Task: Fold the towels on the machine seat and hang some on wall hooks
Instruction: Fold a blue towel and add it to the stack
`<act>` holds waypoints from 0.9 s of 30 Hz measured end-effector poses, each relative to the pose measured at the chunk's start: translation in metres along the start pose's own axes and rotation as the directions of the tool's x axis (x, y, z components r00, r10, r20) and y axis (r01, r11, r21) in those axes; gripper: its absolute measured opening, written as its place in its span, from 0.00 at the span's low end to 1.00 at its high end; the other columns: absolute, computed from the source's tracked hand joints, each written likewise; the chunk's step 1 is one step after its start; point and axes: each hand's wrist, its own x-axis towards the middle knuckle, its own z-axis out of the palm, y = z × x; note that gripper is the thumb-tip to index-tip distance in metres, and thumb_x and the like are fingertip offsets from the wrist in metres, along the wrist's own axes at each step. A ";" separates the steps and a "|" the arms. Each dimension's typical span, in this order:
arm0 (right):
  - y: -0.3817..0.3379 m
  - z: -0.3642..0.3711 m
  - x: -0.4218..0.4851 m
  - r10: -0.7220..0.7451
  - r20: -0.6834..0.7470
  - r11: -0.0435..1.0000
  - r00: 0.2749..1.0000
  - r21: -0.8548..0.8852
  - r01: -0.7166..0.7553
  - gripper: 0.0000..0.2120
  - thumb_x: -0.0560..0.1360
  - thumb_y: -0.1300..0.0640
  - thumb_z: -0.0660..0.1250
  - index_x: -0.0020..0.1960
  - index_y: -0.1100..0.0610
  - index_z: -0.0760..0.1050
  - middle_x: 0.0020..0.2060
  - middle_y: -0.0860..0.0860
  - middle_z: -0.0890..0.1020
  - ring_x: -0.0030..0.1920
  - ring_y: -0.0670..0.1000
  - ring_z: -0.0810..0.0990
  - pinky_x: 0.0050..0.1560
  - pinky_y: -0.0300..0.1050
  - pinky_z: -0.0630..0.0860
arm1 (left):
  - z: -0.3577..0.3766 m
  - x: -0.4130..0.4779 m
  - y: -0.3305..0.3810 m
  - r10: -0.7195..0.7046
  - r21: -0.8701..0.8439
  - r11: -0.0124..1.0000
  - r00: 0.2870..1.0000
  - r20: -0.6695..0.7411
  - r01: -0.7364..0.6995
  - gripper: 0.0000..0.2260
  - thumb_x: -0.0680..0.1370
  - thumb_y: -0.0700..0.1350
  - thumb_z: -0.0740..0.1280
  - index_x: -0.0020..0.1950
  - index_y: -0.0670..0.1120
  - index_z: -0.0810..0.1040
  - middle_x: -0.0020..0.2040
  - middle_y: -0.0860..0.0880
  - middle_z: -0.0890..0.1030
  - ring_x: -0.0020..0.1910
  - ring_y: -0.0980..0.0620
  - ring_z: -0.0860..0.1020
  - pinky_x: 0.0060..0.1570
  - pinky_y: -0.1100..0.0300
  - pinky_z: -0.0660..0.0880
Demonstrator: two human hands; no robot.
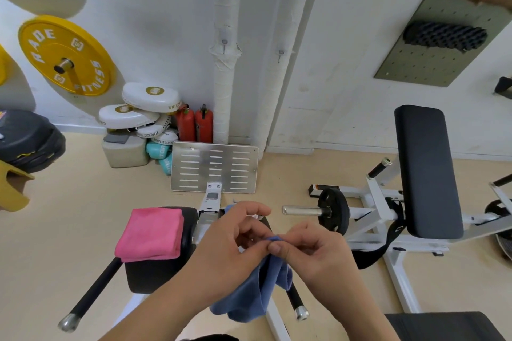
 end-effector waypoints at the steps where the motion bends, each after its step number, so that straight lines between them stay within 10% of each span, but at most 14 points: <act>1: -0.001 -0.001 -0.001 -0.003 0.005 1.000 1.000 -0.012 0.003 0.05 0.71 0.57 0.80 0.38 0.49 0.87 0.39 0.50 0.83 0.41 0.51 0.84 0.47 0.55 0.82 | 0.000 0.001 -0.001 -0.002 0.028 1.000 1.000 0.013 0.002 0.17 0.78 0.40 0.73 0.60 0.57 0.75 0.47 0.55 0.87 0.49 0.55 0.85 0.55 0.58 0.80; 15: -0.013 0.000 0.003 -0.128 -0.267 0.988 0.955 0.045 0.145 0.07 0.77 0.63 0.73 0.42 0.53 0.82 0.36 0.46 0.85 0.39 0.44 0.82 0.42 0.33 0.76 | 0.003 0.022 -0.039 -0.076 0.421 0.903 0.996 -0.045 0.088 0.11 0.69 0.38 0.61 0.36 0.55 0.69 0.35 0.57 0.75 0.35 0.54 0.71 0.35 0.58 0.70; 27: 0.017 -0.040 0.024 -0.019 -0.558 0.999 0.829 0.024 0.039 0.05 0.80 0.56 0.70 0.46 0.50 0.81 0.37 0.45 0.84 0.39 0.40 0.80 0.40 0.33 0.73 | -0.028 0.018 -0.066 -0.144 0.464 0.876 0.990 -0.004 0.130 0.12 0.75 0.39 0.64 0.43 0.56 0.81 0.37 0.56 0.82 0.37 0.58 0.78 0.39 0.62 0.75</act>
